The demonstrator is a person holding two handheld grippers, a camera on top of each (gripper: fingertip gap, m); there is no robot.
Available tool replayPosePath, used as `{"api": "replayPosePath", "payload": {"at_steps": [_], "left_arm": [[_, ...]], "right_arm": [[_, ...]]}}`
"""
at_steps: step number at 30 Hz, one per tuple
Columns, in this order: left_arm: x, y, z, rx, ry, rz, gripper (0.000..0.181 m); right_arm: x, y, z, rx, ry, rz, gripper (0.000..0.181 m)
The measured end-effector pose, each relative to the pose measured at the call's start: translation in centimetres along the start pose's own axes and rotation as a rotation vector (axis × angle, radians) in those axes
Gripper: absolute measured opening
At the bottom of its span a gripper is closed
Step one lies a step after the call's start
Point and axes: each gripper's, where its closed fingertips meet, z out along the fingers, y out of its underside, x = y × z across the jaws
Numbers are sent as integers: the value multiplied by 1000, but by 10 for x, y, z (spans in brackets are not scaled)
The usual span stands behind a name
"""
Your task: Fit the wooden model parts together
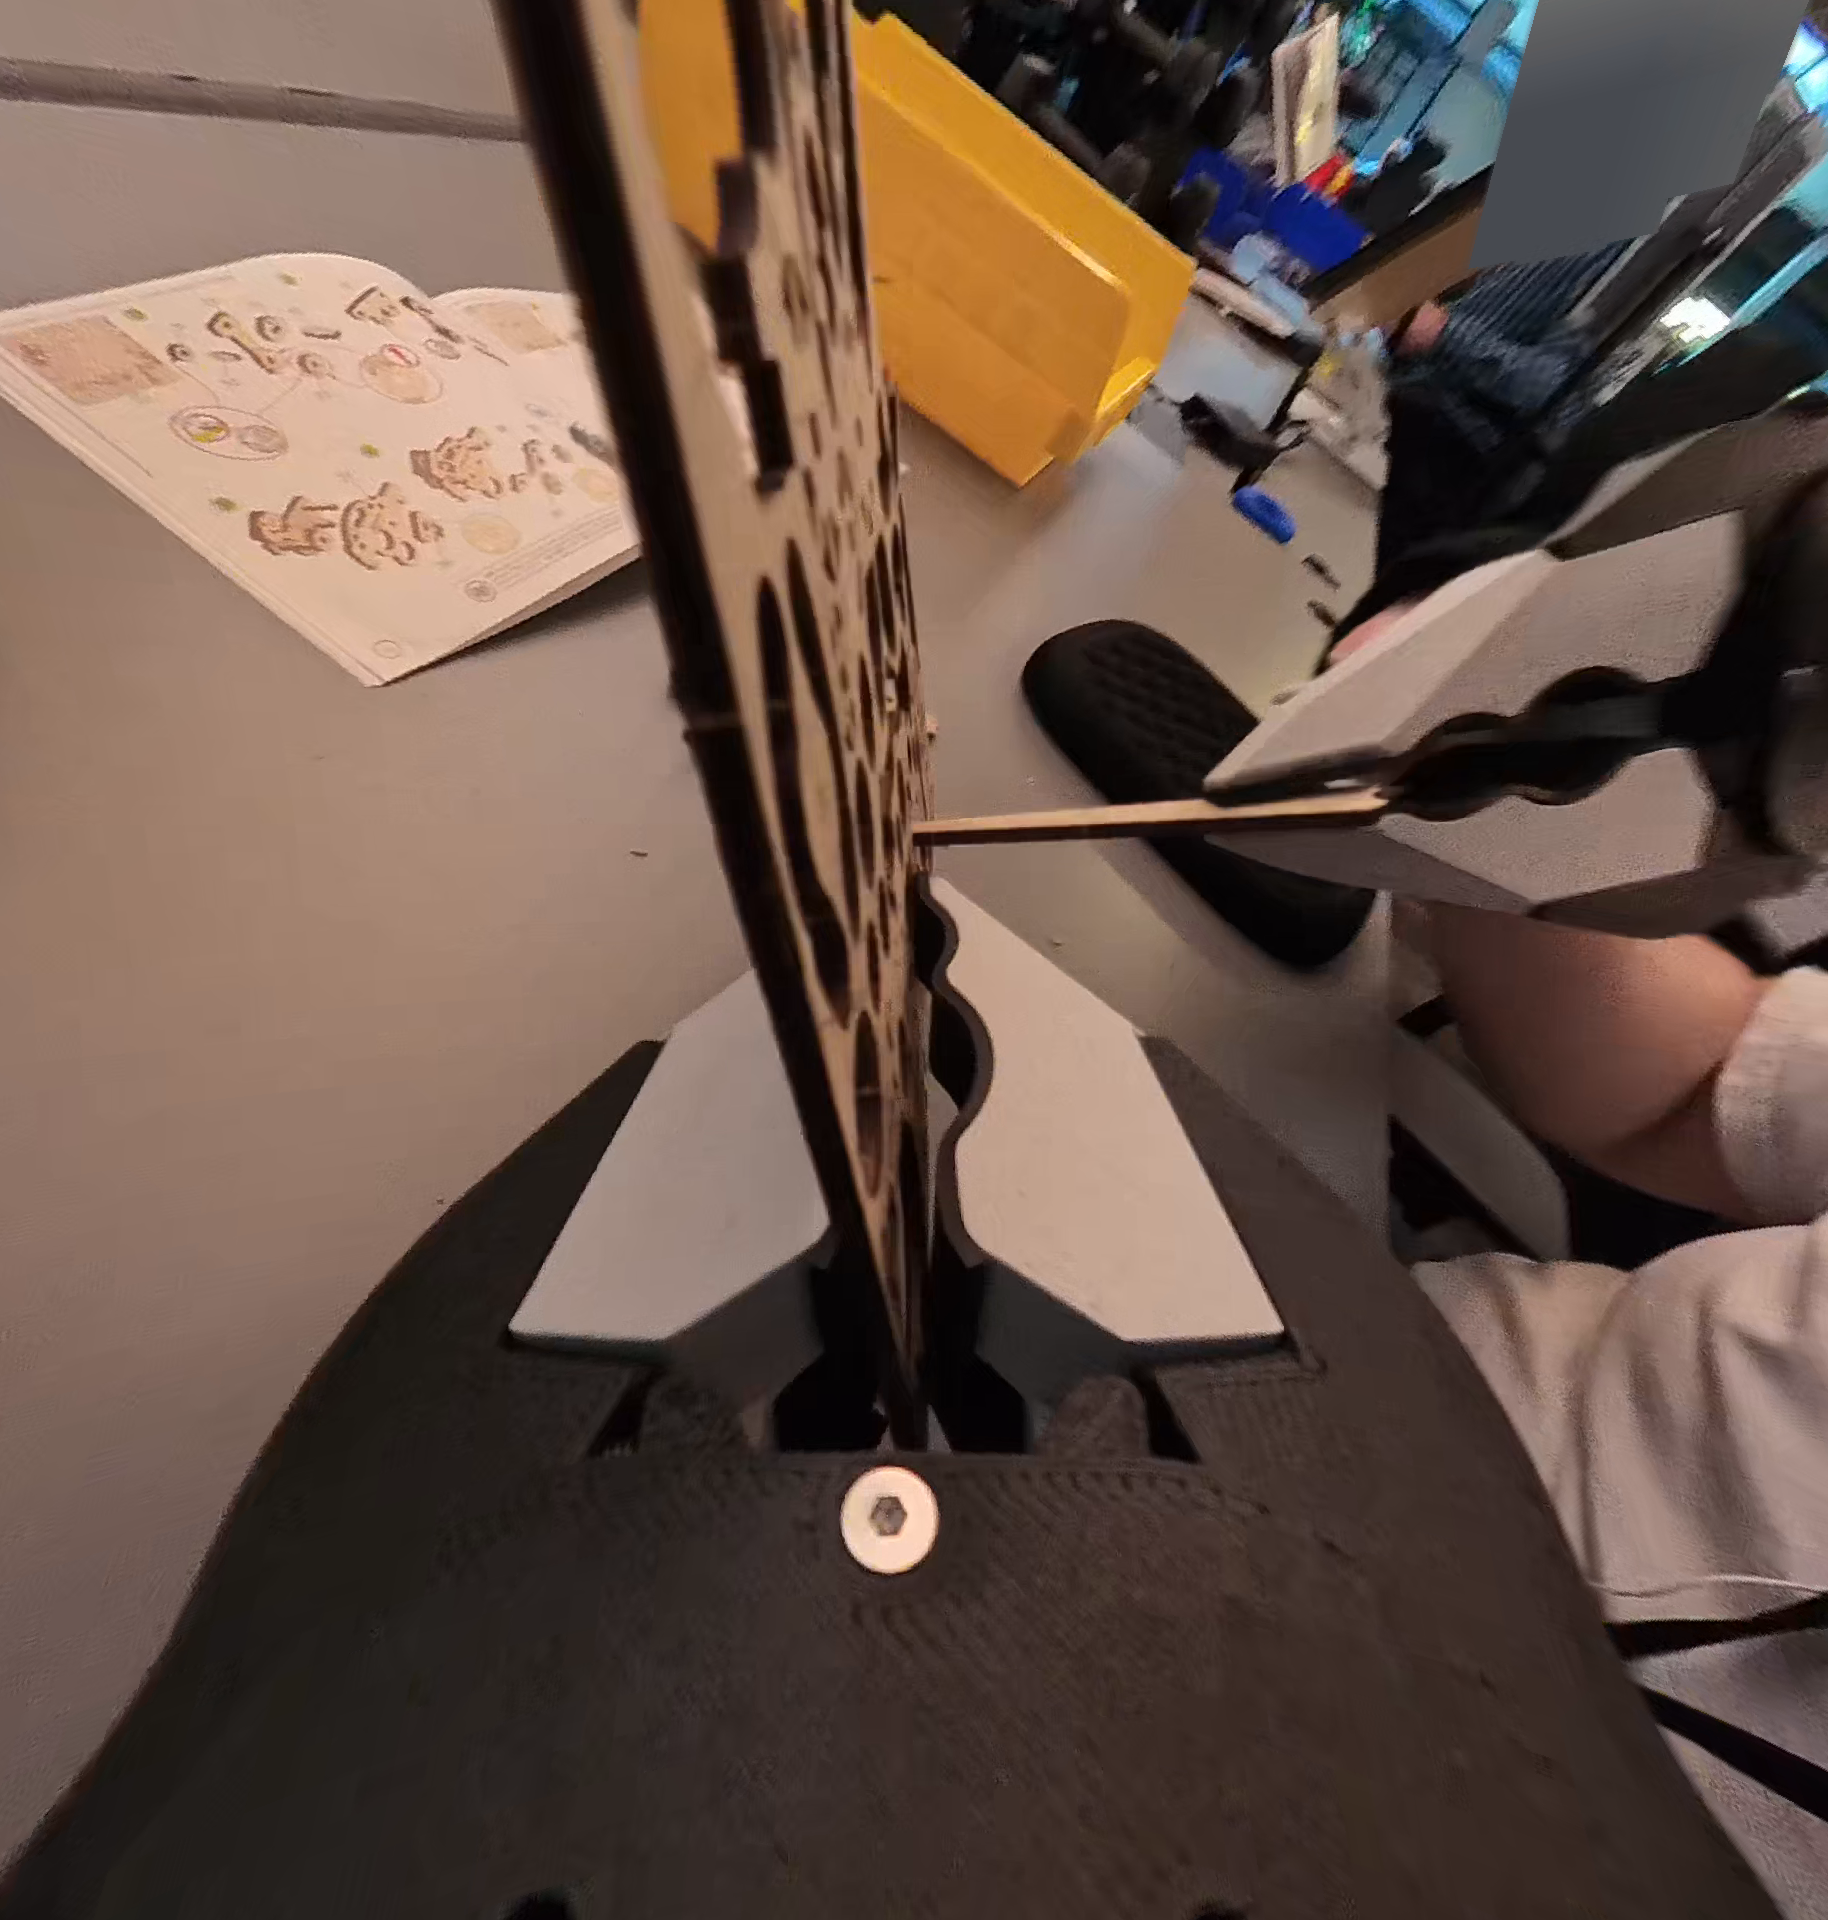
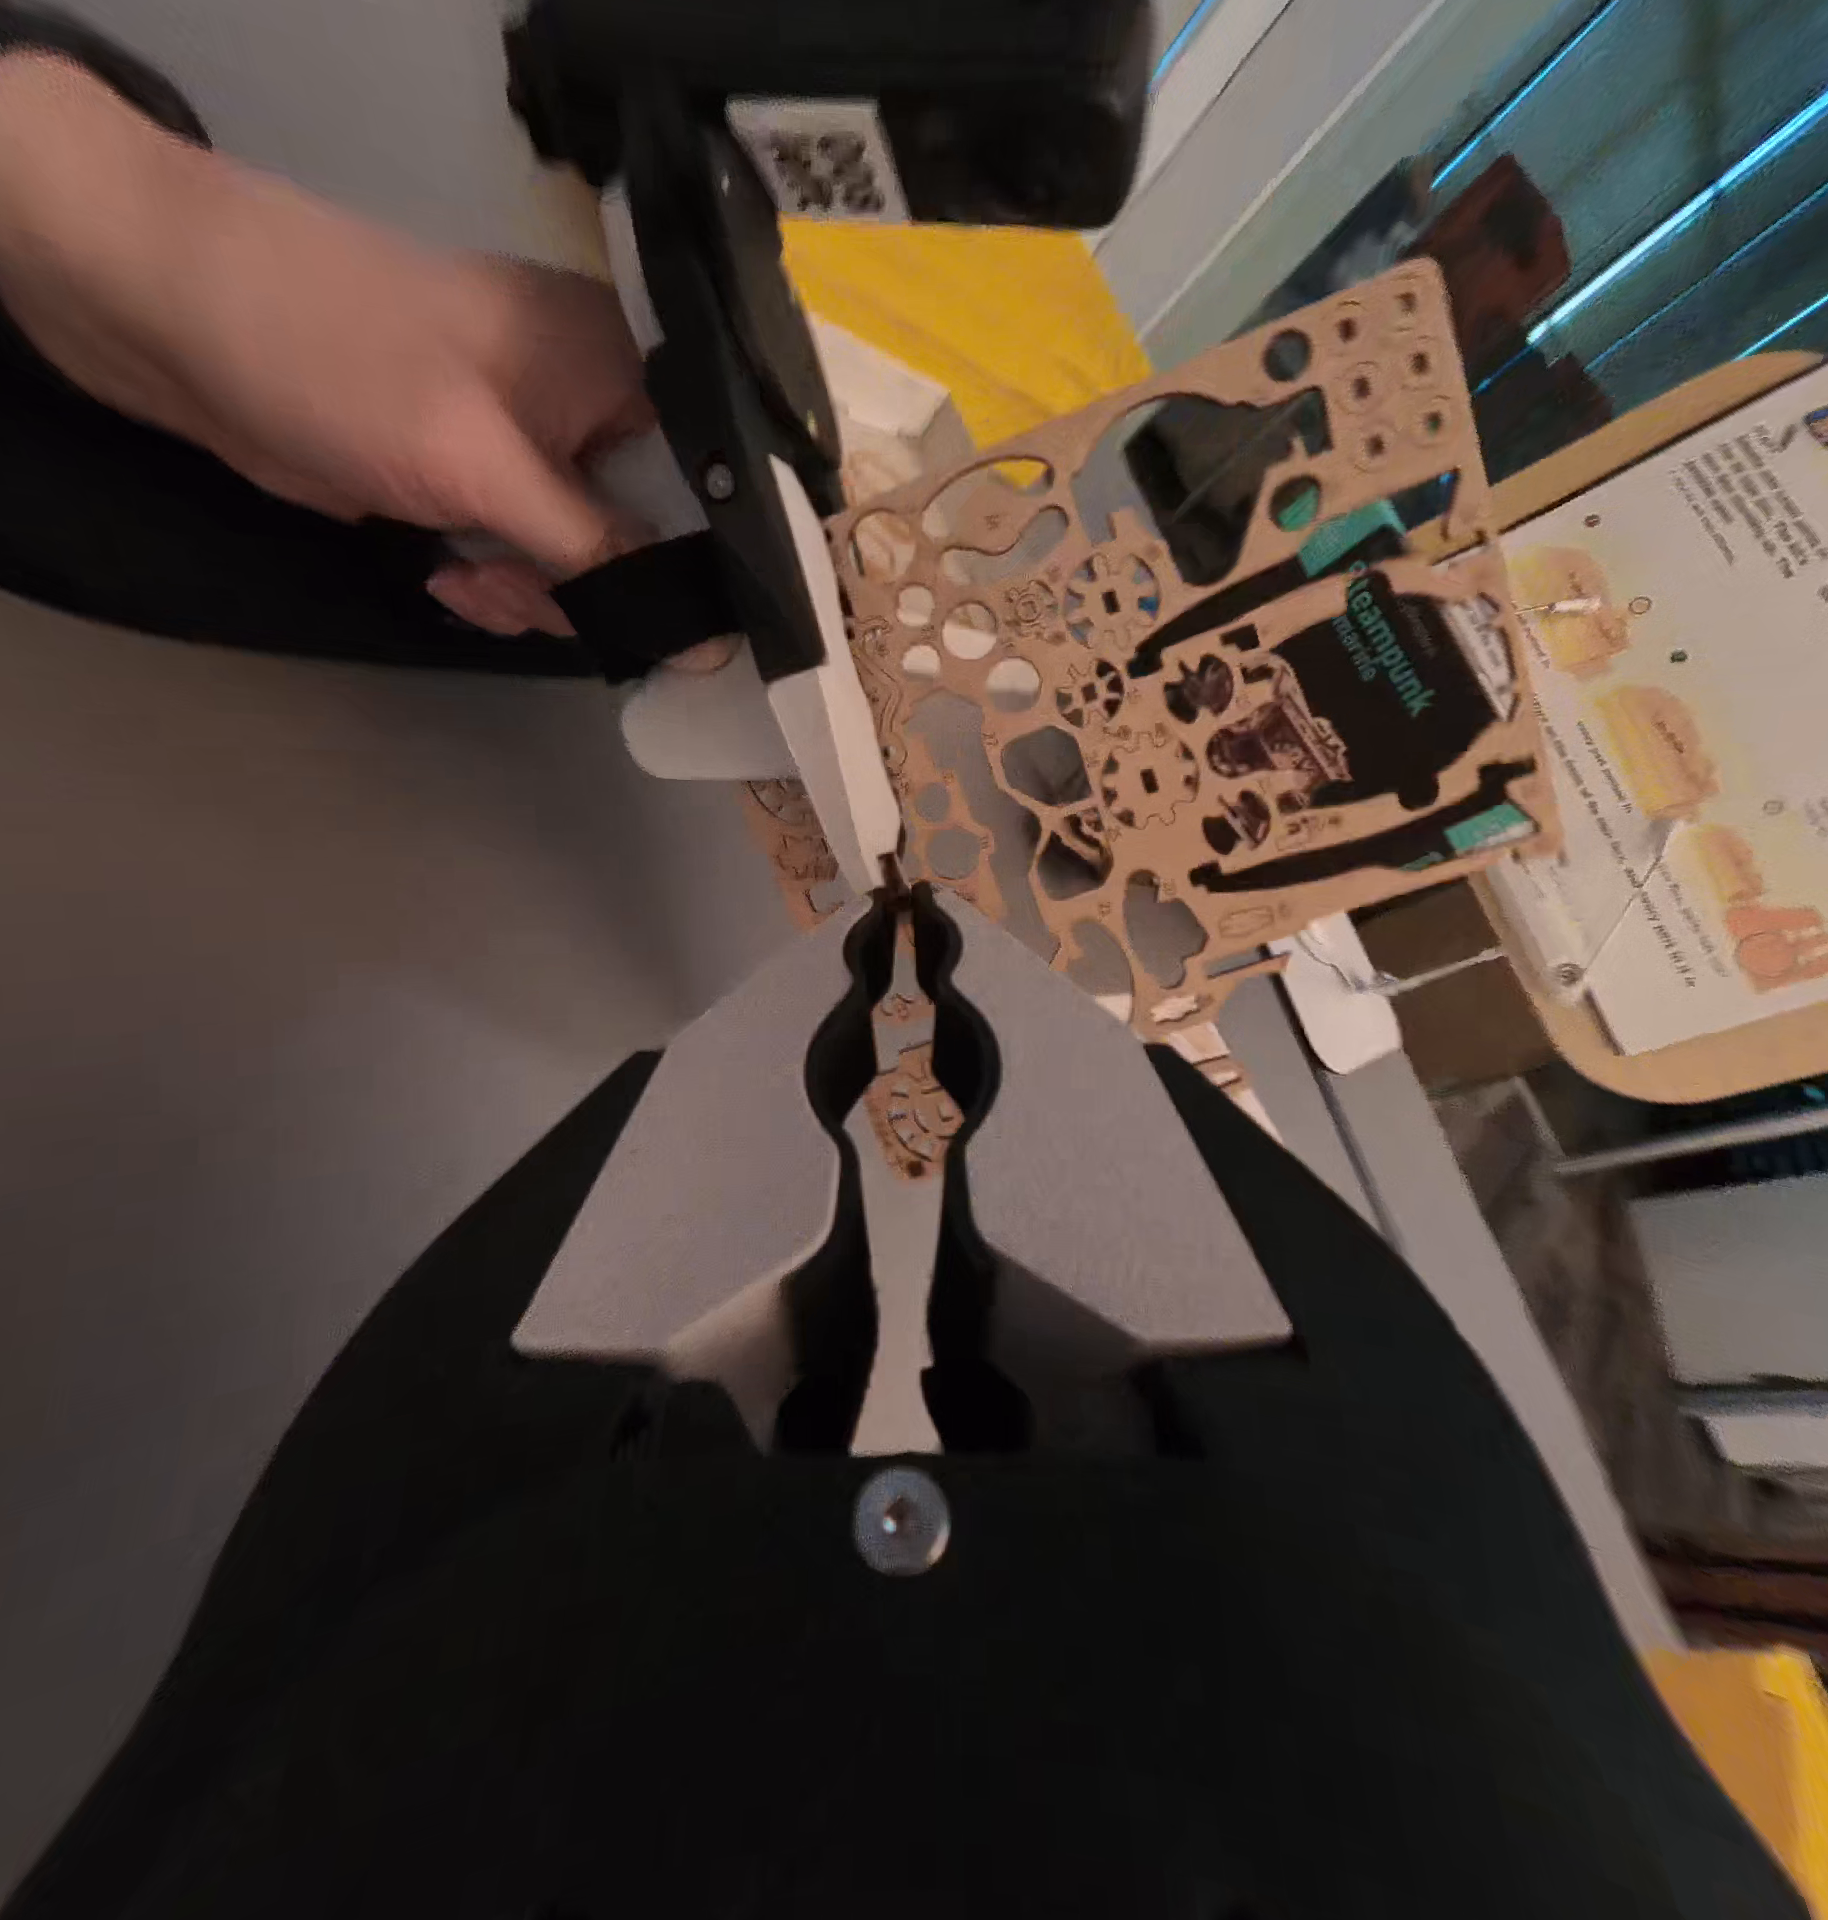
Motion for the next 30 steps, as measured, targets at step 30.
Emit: {"api": "replayPosePath", "payload": {"at_steps": [30], "left_arm": [[-1, -10, -11, 57, 109, -144, 0]], "right_arm": [[13, 3, -1, 36, -156, 82, 2]]}}
